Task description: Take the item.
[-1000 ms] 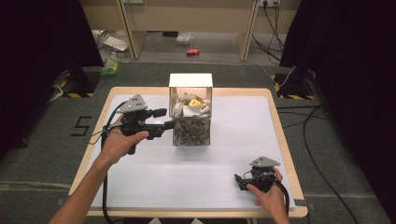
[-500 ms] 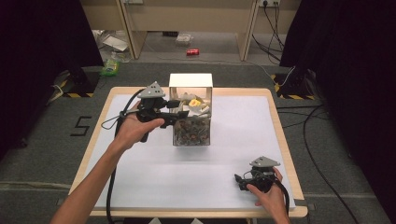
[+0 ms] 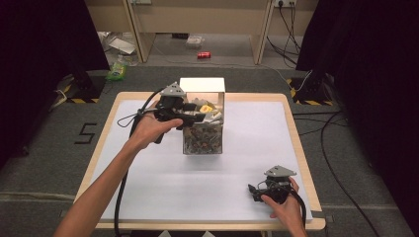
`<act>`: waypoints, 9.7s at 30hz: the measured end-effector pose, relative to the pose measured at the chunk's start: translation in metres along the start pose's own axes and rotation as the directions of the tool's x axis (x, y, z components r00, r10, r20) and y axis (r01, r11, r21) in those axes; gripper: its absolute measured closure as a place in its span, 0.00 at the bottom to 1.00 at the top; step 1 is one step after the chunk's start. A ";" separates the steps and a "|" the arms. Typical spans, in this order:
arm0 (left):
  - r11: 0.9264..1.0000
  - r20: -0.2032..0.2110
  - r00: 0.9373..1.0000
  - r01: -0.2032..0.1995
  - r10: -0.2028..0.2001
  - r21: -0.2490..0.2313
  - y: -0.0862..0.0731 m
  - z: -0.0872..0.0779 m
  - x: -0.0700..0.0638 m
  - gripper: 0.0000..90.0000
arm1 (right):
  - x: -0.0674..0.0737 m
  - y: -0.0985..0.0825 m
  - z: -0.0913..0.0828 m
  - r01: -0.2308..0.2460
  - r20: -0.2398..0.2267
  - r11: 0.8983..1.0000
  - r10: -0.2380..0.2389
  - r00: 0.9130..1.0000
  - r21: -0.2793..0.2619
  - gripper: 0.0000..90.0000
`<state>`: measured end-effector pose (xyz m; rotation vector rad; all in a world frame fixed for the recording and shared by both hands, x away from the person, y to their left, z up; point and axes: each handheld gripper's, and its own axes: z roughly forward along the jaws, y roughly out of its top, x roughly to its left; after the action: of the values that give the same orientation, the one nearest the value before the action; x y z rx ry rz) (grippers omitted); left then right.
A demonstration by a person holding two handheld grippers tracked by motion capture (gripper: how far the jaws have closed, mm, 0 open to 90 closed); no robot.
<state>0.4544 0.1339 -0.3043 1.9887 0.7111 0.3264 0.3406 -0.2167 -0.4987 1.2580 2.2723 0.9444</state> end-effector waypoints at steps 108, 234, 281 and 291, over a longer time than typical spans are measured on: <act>0.968 -0.006 0.995 0.092 -0.096 -0.233 -0.001 -0.083 0.037 0.96 | 0.000 0.000 0.000 0.001 0.000 1.000 -0.001 1.000 0.001 0.06; 0.974 -0.405 0.886 0.196 -0.226 -0.114 -0.097 0.010 0.142 0.94 | 0.000 0.000 0.000 0.003 -0.001 1.000 -0.003 1.000 0.001 0.05; 0.944 -0.368 0.870 0.291 -0.329 -0.154 -0.103 -0.006 0.134 0.21 | 0.000 0.000 0.000 0.002 -0.001 1.000 -0.002 1.000 -0.001 0.05; 0.945 -0.354 0.877 0.283 -0.325 -0.166 -0.105 -0.013 0.125 0.18 | 0.000 0.000 0.000 0.002 -0.001 1.000 -0.002 1.000 -0.001 0.05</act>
<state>0.5105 0.2574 -0.3964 1.6891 1.2113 0.5538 0.3409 -0.2165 -0.4990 1.2547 2.2728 0.9455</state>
